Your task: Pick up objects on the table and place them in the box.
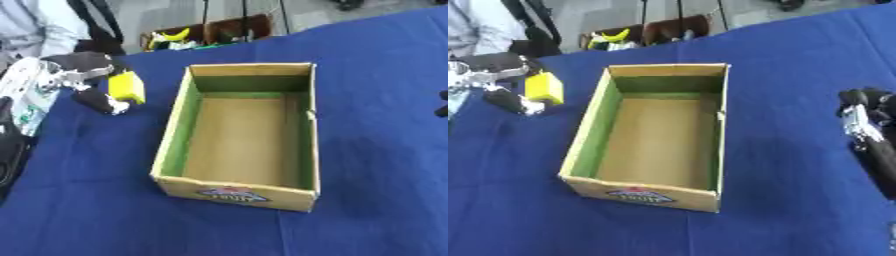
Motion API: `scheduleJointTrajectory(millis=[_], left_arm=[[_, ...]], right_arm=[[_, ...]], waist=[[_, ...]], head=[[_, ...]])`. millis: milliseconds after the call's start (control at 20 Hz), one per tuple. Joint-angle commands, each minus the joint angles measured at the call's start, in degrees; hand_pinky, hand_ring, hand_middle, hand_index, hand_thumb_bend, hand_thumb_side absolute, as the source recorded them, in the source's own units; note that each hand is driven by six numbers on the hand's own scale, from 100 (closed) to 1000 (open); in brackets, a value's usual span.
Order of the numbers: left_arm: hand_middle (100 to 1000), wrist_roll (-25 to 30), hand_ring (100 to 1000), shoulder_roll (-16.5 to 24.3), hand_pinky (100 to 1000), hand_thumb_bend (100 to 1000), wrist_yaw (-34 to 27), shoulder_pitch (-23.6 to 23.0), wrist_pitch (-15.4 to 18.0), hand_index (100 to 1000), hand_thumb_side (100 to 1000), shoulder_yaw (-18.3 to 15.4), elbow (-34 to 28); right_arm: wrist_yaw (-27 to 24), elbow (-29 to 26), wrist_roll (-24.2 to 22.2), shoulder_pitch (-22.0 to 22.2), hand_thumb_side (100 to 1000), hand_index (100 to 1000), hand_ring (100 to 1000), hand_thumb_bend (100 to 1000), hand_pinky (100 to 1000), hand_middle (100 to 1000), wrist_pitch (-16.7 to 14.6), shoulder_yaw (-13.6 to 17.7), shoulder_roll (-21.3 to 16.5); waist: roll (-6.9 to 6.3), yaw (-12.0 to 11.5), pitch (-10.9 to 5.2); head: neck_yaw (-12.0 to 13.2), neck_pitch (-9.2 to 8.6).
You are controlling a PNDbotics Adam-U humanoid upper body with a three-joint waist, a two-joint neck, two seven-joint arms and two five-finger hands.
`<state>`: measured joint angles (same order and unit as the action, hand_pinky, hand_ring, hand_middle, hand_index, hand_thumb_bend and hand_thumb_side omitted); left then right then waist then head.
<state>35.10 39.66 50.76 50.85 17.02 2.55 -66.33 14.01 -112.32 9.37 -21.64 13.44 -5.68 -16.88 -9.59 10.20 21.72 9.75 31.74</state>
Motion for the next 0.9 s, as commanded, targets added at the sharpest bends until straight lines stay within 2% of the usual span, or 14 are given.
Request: scheduleJointTrajectory(millis=[50,350,550,900], left_arm=[[762,0.24,671,2.72,477,100,-1.2,0.95,-0.14,814,538,-1.16,-2.38],[706,-3.11,625,3.07,433,100,-5.71,1.66,1.1,778,529,-0.45,-10.7],[705,-2.53,624,2.64,430,100,-8.1,2.22,0.97,777,527,1.38,-17.22],[697,2.58,620,-3.28,420,100,-12.57,4.57,-2.19,777,520,2.36,-26.96]], right_arm=[[-0.16,-0.96,0.01,-0.31,753,721,972,100,900,538,-0.01,0.19,-0.18],[-0.08,-0.94,0.08,-0.23,752,721,971,100,899,538,-0.07,0.19,0.08],[-0.05,-0.96,0.06,-0.34,753,721,971,100,899,538,-0.14,0.11,0.32],[0.09,-0.8,0.1,-0.9,751,721,970,100,898,539,-0.2,0.04,1.08]], waist=[[0.49,-0.18,-1.66],[0.69,-0.5,-2.08],[0.83,-0.44,-2.36],[1.22,-0.52,-2.78]], head=[[-0.24,0.45],[-0.49,0.61],[-0.28,0.59],[-0.14,0.59]])
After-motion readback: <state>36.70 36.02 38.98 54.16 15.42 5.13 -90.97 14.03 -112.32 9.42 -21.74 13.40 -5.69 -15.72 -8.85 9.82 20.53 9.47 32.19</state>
